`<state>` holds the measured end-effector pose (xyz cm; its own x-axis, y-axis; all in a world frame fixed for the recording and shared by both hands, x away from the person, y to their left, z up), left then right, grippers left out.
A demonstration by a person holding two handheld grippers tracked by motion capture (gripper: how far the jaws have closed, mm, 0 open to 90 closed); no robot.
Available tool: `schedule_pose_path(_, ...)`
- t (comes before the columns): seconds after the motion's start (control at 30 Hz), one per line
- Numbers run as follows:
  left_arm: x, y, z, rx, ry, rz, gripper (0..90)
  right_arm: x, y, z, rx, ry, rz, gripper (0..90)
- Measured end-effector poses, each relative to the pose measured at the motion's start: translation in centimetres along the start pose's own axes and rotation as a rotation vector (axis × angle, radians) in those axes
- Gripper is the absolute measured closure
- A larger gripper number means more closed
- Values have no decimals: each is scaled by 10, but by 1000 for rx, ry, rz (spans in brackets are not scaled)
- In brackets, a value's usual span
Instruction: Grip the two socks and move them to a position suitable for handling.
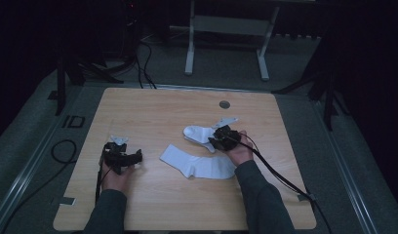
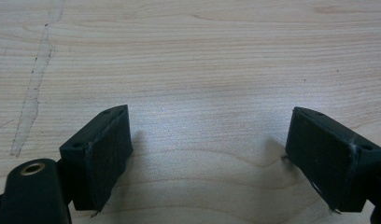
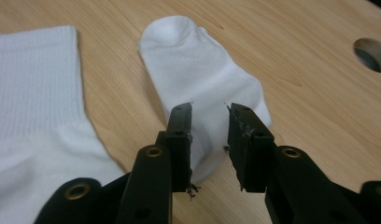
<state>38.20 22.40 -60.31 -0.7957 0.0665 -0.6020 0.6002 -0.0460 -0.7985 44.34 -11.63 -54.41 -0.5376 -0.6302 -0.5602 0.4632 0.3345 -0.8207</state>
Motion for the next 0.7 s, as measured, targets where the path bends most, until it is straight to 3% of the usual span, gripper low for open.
schedule_pose_path(0.1,0,0,0,0,0,0,145,-1,10,1,5,11,-26,677)
schedule_pose_path(0.13,0,0,0,0,0,0,145,1,17,4,13,14,-59,814)
schedule_pose_path(0.17,0,0,0,0,0,0,145,3,18,5,28,14,-72,867)
schedule_pose_path(0.47,0,0,0,0,0,-1,145,31,-8,19,31,106,-18,877)
schedule_pose_path(0.7,0,0,0,0,0,-1,145,67,-2,39,60,167,-134,828)
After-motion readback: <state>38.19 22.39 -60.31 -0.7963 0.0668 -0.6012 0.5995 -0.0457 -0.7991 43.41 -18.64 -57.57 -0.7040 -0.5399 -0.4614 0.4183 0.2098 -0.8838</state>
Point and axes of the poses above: each handheld gripper's, and its own axes: y roughly forward along the jaws, x roughly out of its underside, z roughly to its right, the point moved 5 cm from there along y, roughly forward along the jaws, and after that the axes turned 8 degrees about -z, right-handed, at the moved point
